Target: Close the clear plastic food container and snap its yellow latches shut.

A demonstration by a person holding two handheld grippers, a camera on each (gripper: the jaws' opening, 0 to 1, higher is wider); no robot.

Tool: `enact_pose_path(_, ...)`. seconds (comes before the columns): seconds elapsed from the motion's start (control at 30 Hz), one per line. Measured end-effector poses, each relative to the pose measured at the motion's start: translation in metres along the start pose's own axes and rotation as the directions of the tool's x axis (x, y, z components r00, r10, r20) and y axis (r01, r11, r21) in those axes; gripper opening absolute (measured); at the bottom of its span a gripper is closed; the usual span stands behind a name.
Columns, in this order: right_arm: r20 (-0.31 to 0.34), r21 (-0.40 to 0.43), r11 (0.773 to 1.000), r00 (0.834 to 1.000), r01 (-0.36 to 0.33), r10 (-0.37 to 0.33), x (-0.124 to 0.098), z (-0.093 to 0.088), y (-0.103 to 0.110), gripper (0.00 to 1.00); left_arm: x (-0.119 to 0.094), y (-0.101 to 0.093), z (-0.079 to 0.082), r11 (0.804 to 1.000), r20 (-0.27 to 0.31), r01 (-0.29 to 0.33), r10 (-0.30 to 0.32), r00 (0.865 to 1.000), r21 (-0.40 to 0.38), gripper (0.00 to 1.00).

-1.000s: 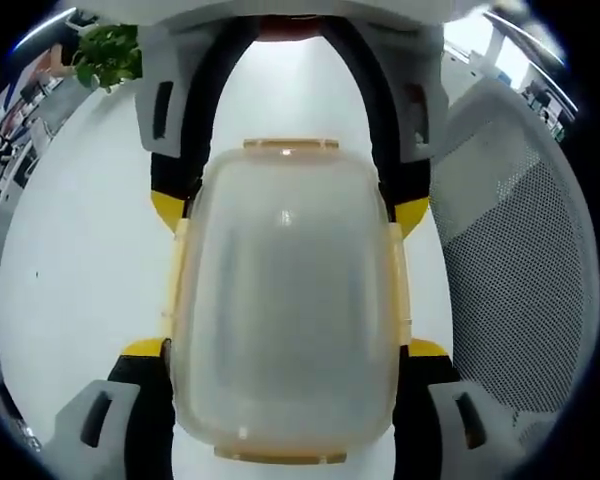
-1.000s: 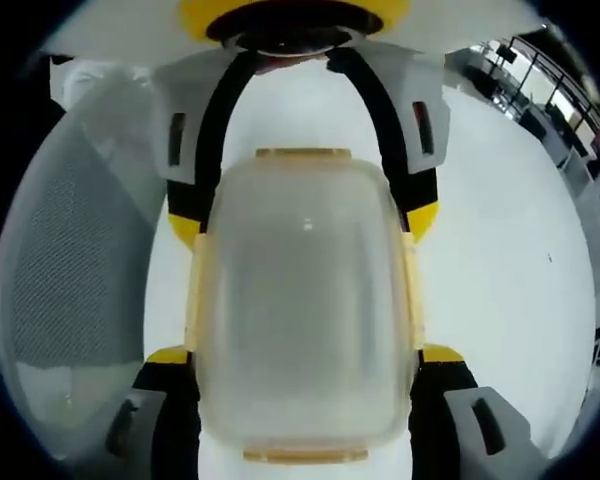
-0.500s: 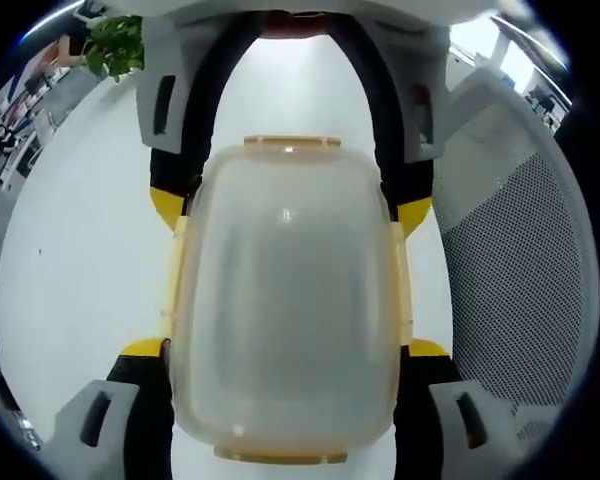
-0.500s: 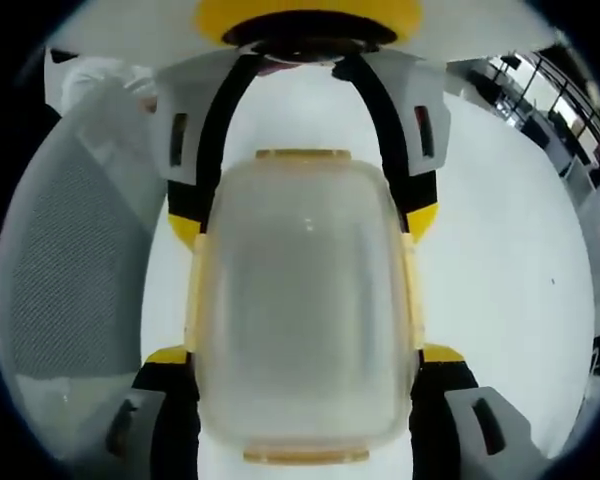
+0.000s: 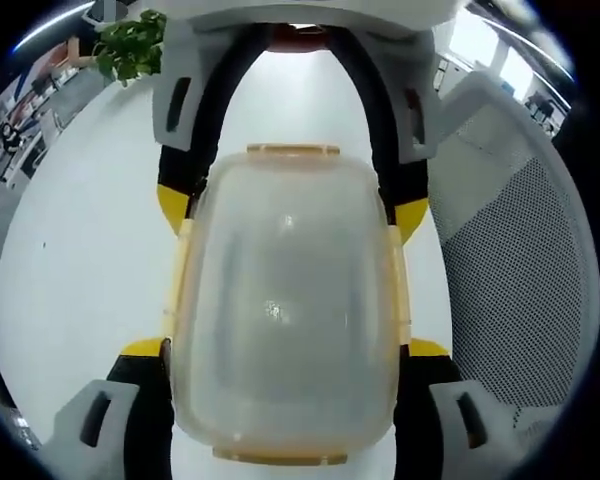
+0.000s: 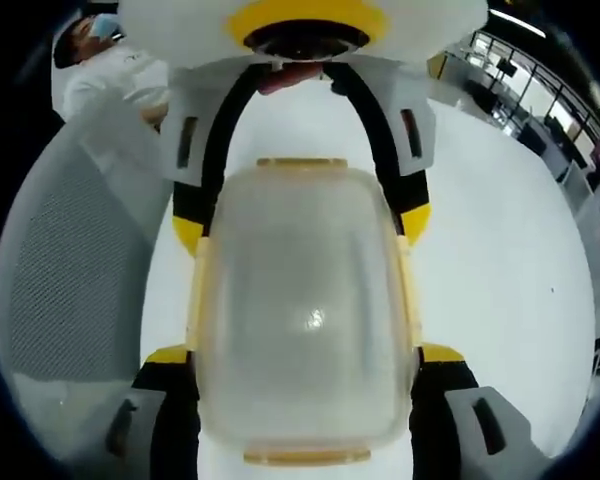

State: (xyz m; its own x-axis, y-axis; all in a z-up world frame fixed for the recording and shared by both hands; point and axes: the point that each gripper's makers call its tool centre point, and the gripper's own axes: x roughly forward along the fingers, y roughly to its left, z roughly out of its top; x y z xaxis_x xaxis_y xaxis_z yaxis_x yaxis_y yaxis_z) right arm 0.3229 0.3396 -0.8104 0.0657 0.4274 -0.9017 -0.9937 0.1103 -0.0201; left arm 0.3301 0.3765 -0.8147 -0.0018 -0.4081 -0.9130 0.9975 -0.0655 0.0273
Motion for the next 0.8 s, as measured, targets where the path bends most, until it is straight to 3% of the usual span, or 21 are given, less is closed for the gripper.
enact_pose_path(0.5, 0.032, 0.004, 1.0, 0.999, -0.003, 0.003, -0.0009, 0.0024, 0.0011, 0.9, 0.001, 0.0017, 0.0004, 1.0, 0.006, 0.006, -0.006, 1.0, -0.012, 0.95)
enact_pose_path(0.57, 0.041, 0.009, 1.0, 0.999, 0.002, -0.003, -0.0008, 0.0029, 0.0003, 0.9, 0.0027, 0.0009, -0.0025, 0.999, -0.018, -0.002, 0.002, 1.0, 0.033, 0.96)
enact_pose_path(0.63, 0.046, 0.027, 1.0, 0.999, 0.008, -0.009, -0.0004, 0.0035, -0.0009, 0.9, 0.0056, 0.0033, -0.0072, 0.989, -0.053, -0.036, 0.044, 0.998, 0.142, 0.97)
enact_pose_path(0.67, 0.045, 0.019, 1.0, 0.999, 0.012, -0.013, -0.0004, 0.0034, -0.0013, 0.9, 0.0046, 0.0009, -0.0059, 0.998, -0.046, -0.021, 0.024, 0.999, 0.067, 0.97)
enact_pose_path(0.8, 0.034, 0.017, 1.0, 0.999, 0.005, -0.006, 0.0, 0.0029, -0.0014, 0.89, 0.0028, 0.0018, -0.0053, 0.997, -0.038, -0.02, 0.023, 0.999, 0.071, 0.97)
